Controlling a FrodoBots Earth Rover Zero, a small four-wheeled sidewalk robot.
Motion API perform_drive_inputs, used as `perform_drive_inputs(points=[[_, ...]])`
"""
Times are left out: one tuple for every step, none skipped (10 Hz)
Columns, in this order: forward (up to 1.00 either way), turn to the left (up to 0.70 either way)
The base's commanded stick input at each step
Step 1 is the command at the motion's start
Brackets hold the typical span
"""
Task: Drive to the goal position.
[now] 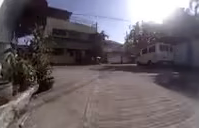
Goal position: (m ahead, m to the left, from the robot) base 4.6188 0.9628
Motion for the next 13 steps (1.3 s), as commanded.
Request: perform_drive_inputs(points=[[0.85,-0.02],[0.85,-0.02],[0.85,-0.02],[0.85,-0.02],[0.85,-0.02],[0.85,-0.02],[0.85,-0.02],[0.85,-0.02],[0.85,-0.02],[0.85,-0.02],[0.82,-0.02],[0.70,-0.01],[0.58,-0.01]])
